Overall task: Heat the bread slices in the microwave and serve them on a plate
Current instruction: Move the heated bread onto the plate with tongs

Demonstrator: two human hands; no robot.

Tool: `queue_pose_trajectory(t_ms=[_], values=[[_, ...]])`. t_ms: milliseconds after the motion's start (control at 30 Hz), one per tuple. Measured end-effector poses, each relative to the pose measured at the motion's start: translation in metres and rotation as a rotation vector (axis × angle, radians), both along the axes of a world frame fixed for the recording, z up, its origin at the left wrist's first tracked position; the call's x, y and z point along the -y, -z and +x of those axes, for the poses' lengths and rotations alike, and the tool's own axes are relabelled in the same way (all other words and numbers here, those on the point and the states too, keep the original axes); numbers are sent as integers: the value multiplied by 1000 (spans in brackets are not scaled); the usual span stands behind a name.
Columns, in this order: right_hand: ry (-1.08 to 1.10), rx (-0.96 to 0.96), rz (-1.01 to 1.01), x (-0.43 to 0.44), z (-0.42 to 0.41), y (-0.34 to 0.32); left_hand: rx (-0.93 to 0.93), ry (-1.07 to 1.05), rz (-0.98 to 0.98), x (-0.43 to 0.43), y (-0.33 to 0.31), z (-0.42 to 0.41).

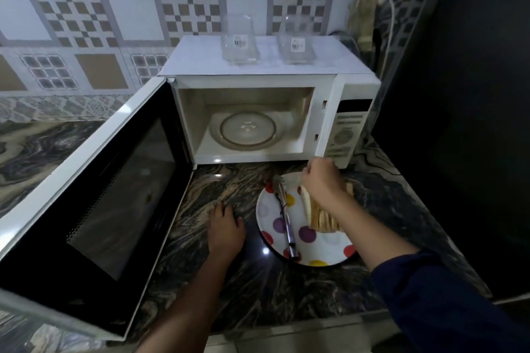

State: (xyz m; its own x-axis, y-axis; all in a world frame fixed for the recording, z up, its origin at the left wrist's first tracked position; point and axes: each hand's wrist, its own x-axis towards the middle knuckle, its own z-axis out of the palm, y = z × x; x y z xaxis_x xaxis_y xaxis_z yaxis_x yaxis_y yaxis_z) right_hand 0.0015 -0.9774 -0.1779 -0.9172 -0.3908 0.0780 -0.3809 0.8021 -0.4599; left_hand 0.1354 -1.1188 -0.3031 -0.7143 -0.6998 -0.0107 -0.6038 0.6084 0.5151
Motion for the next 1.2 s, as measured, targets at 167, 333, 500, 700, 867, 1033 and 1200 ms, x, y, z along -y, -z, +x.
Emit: queue_pose_trajectory(t_ms=[167,333,500,700,867,1033,1200], values=[[119,-92,-221,-48,-35,7,-111,-106,208,-24,-16,-27],[325,-107,-242,-97,-57,47,-284,-160,270,-45,-21,-34],[406,158,-154,-112,-67,87,-332,-245,319,-51,-14,-37],[291,358,-204,-107,-73,100,-311,-341,402,-58,-13,-46],[278,374,-213,-111,-73,103,-296,-347,281,-62,-10,-48],[271,305,-234,-116,-64,106,-319,-372,293,-74,-5,-43],[243,274,-310,-119,-60,112,-447,-426,344,-87,-2,-41]])
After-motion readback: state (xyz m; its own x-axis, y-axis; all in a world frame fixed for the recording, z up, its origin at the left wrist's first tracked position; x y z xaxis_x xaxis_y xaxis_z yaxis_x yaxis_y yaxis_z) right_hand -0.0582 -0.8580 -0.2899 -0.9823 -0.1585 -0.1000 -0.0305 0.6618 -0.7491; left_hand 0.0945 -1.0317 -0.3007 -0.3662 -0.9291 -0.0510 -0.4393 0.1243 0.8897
